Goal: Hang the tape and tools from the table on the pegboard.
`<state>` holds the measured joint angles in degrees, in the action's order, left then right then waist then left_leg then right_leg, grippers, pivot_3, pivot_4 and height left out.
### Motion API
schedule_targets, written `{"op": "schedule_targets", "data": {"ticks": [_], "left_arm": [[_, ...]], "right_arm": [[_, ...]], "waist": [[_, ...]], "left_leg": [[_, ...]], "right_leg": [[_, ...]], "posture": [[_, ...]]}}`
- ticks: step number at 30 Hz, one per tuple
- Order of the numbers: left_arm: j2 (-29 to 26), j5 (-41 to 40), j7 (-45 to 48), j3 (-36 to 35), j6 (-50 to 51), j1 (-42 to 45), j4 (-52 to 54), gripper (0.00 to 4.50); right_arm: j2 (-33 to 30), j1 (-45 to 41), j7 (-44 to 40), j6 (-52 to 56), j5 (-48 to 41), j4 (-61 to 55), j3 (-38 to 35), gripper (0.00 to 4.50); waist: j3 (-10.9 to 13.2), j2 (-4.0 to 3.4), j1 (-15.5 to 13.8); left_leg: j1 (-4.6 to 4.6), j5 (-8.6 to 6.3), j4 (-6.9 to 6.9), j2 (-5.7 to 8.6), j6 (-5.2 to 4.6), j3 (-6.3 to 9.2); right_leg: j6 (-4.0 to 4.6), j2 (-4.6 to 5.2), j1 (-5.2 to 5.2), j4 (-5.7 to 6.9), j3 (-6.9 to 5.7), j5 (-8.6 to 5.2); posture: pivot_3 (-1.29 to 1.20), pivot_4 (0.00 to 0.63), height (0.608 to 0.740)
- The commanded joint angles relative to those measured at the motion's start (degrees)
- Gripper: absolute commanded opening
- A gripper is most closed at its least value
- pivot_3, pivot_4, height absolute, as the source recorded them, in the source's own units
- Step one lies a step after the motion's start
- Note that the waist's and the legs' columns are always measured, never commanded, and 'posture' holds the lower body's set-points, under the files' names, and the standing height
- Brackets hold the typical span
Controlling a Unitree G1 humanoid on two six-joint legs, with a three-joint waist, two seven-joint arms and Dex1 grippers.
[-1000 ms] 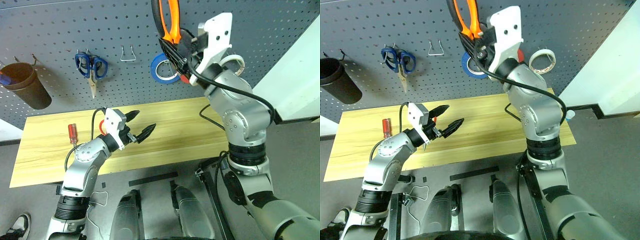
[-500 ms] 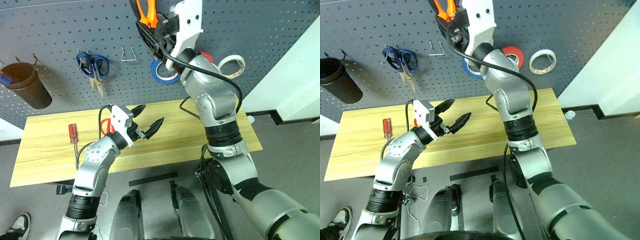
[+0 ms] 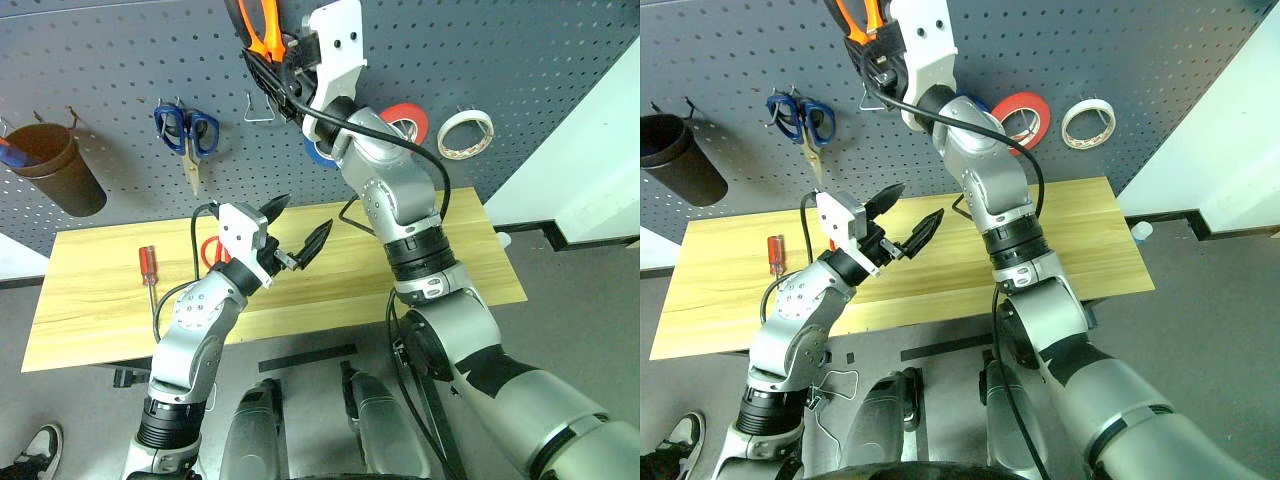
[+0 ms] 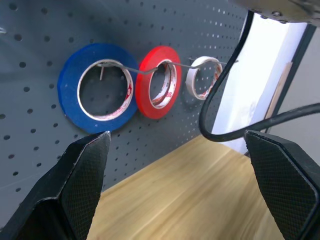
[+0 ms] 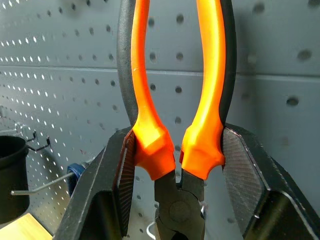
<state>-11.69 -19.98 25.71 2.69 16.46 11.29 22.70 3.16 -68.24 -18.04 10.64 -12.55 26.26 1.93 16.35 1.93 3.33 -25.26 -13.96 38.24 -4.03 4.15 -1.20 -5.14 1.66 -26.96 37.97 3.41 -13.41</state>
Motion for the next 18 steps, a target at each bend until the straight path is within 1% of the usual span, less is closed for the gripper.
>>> {"op": "schedule_targets", "data": {"ticks": [1, 7, 18], "left_arm": [[0.4, -0.6, -1.5, 0.7, 0.8, -0.9, 5.1, 4.5], [0.7, -0.7, -3.3, 0.9, 2.2, -2.6, 7.6, 4.5], [0.5, -1.2, -5.1, 1.5, 3.7, -4.1, 10.5, 4.5]], "right_arm": [[1.2, -3.6, 0.0, -3.0, -0.3, -0.6, -0.9, 2.11], [2.1, -5.4, 0.3, -5.4, 0.3, 4.2, -1.4, 2.11], [3.8, -7.4, 2.6, -11.4, 1.1, 11.3, -2.8, 2.11]], "waist": [[0.0, -0.01, -0.1], [0.2, -0.11, -0.8], [0.7, -0.25, -0.9]], "left_leg": [[0.0, 0.0, 0.0, 0.0, 0.0, 0.0], [0.0, -0.01, -0.01, 0.0, -0.02, 0.0], [-0.01, -0.01, -0.03, 0.0, -0.03, 0.02]], "right_leg": [[0.0, 0.0, 0.0, 0.0, 0.0, 0.0], [0.01, -0.01, 0.0, -0.04, 0.0, -0.01], [0.01, -0.01, 0.0, -0.08, -0.01, -0.02]], "posture": [[0.01, 0.307, 0.721], [0.01, 0.321, 0.721], [0.03, 0.334, 0.721]]}}
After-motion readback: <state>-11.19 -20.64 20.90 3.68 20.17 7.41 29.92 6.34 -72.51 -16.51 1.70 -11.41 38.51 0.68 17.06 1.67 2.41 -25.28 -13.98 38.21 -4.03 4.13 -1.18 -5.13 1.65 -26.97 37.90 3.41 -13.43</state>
